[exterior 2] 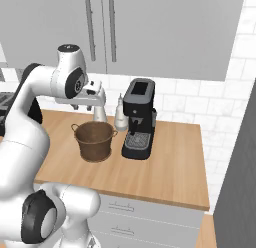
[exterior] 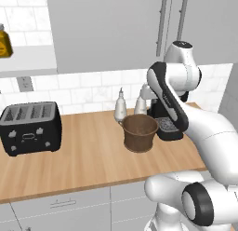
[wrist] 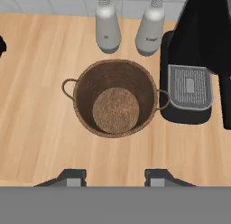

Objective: Open the cabinet, pick up the bread from the cabinet and place it in the basket. Then move the basket to the dining counter.

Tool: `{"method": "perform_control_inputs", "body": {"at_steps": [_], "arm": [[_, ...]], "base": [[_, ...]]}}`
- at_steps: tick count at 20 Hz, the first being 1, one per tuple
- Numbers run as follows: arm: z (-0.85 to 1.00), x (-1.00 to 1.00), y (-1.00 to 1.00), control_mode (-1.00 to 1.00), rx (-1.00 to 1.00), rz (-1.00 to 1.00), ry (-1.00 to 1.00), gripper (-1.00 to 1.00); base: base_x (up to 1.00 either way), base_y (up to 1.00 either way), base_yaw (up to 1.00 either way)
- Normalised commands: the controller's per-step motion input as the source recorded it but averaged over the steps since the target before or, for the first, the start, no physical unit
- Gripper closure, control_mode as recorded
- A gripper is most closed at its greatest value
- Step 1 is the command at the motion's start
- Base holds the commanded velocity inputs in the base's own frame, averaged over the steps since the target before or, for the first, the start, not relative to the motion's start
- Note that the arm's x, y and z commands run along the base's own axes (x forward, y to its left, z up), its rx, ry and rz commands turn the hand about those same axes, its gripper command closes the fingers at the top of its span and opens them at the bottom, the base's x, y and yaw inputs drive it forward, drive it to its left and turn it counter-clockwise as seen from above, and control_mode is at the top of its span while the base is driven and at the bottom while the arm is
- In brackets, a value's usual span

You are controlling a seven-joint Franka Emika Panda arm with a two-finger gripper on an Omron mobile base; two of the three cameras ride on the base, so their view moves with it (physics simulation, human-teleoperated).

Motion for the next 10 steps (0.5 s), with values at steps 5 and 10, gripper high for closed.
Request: {"method": "perform_control_inputs", "body": {"at_steps": [5,10], "arm": [[0.00,-0.16,0.00,-1.00,0.00,0.00,-0.01,-1.00],[0.02,-0.63,0.01,-1.00,0.00,0.03,-0.21,-1.00]], "base": [[0.00,0.00,0.00],[0.00,0.00,0.00]]}}
